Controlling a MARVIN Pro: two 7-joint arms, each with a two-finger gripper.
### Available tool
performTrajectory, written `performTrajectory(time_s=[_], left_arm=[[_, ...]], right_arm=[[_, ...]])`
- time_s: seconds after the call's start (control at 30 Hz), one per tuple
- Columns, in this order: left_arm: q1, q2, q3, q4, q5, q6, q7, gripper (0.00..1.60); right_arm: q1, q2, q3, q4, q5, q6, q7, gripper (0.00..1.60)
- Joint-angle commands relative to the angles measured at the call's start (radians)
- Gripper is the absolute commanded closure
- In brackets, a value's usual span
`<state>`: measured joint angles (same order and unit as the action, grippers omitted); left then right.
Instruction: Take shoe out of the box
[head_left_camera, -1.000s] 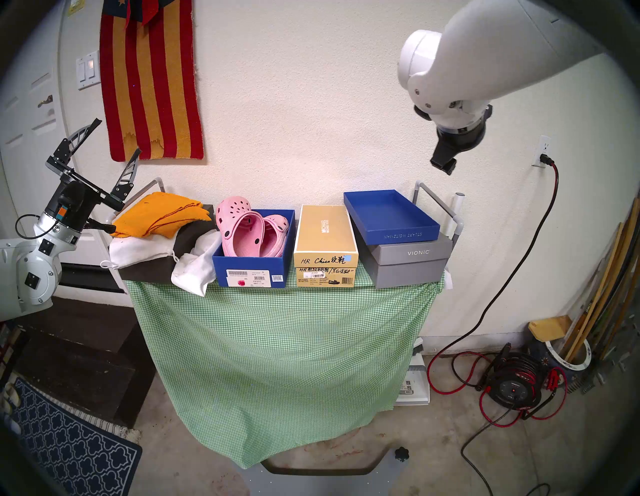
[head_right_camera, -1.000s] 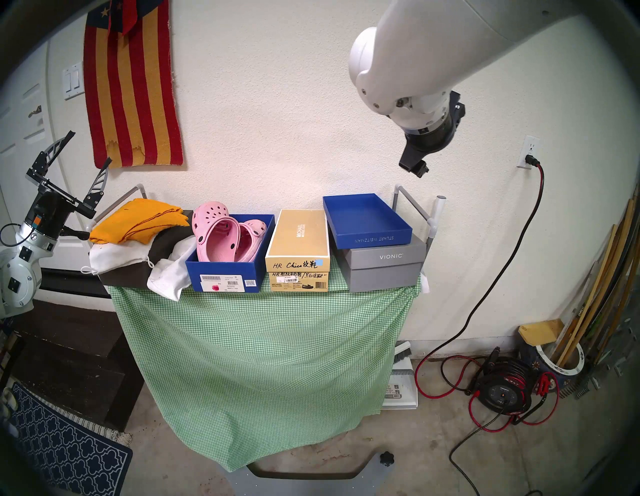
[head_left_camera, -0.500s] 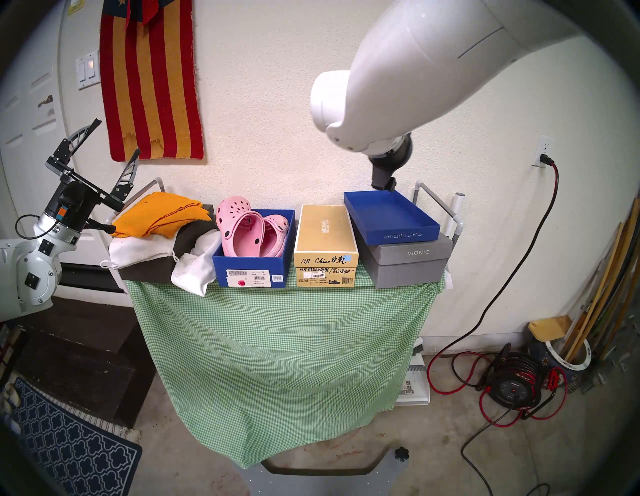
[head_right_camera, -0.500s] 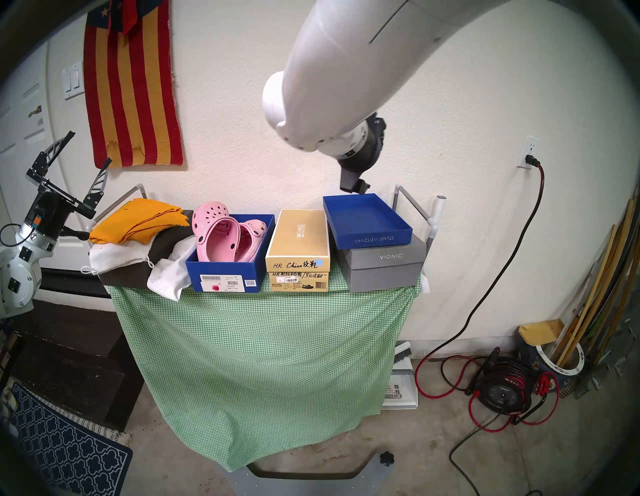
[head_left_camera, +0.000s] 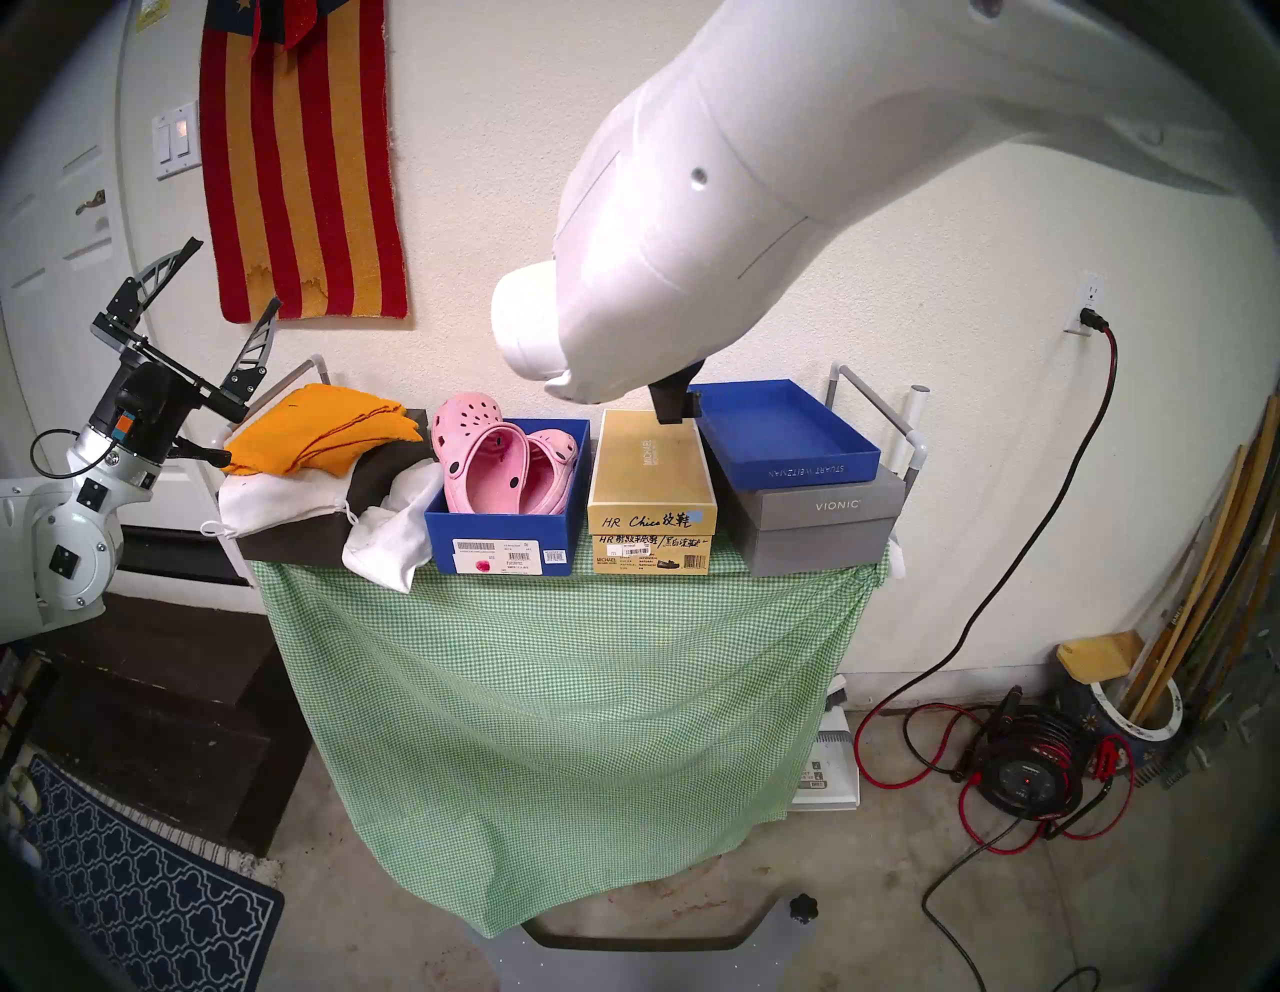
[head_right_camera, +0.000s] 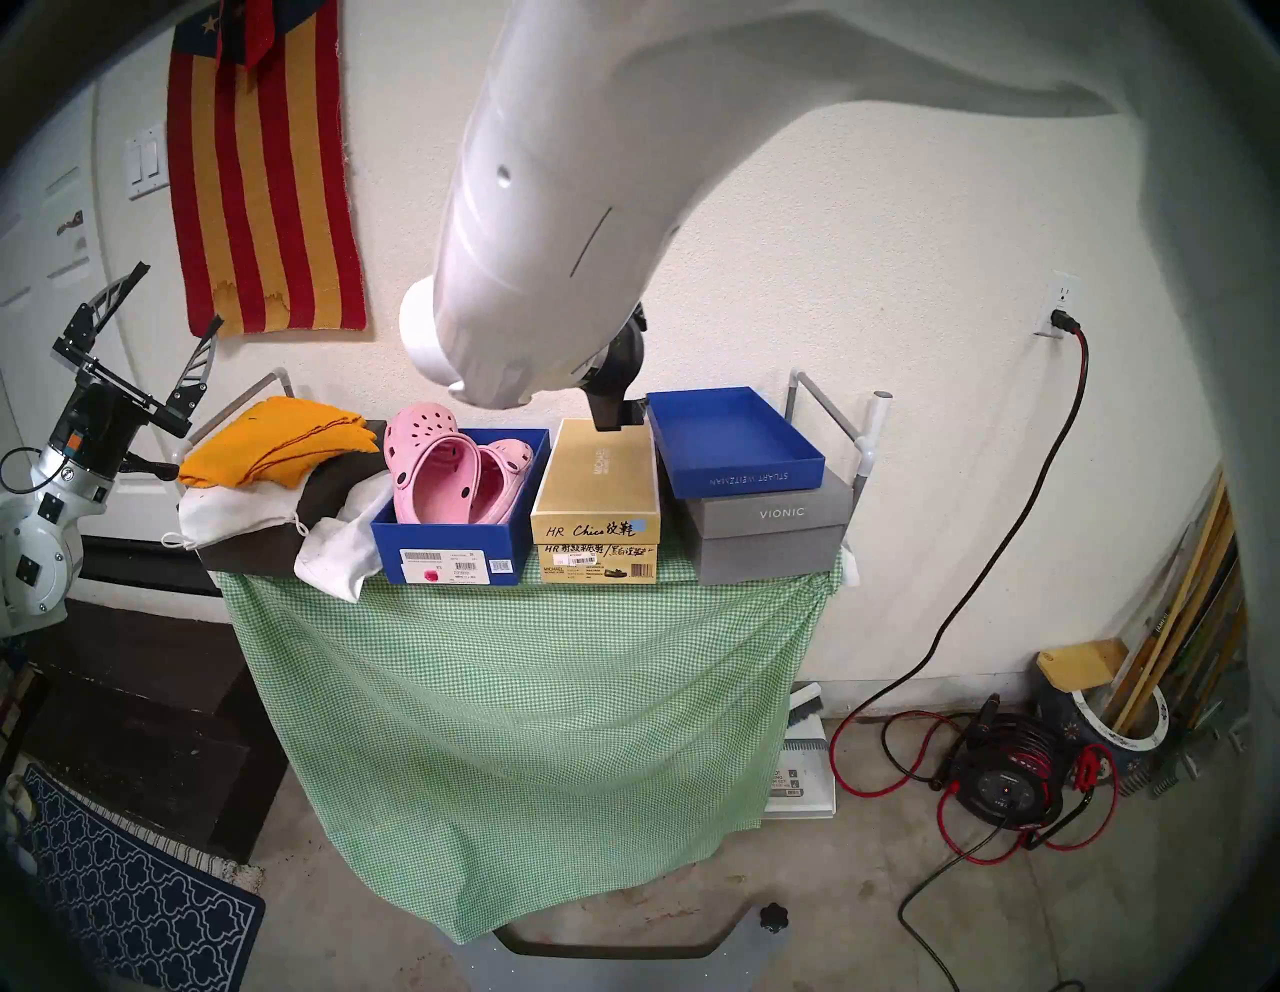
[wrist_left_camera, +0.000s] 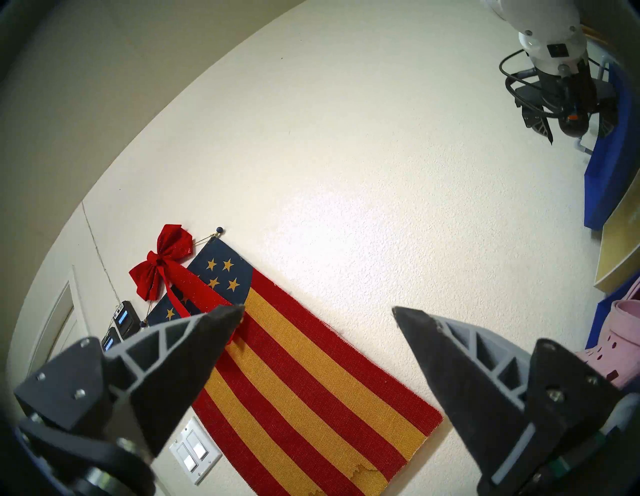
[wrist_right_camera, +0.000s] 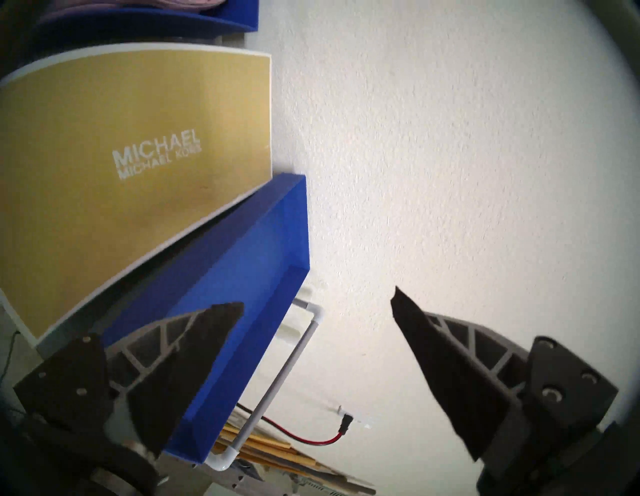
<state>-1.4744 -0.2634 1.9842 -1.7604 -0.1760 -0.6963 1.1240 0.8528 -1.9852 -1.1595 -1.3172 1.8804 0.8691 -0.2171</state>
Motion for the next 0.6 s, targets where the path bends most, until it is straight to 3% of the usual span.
performTrajectory(time_s=[0.0, 0.33, 0.57], left_arm=[[-0.001, -0.001, -0.001, 0.001, 0.0, 0.0, 0.0, 0.0], [-0.003, -0.001, 0.0, 0.001, 0.0, 0.0, 0.0, 0.0], [-0.004, -0.001, 0.001, 0.0, 0.0, 0.0, -0.001, 0.0]], right_arm=[[-0.109, -0.022, -0.016, 0.113, -0.11, -0.007, 0.026, 0.0], [-0.167, -0.022, 0.02, 0.26, -0.248, -0.027, 0.112, 0.0], [-0.215, -0.022, 0.093, 0.366, -0.279, -0.1, 0.193, 0.0]])
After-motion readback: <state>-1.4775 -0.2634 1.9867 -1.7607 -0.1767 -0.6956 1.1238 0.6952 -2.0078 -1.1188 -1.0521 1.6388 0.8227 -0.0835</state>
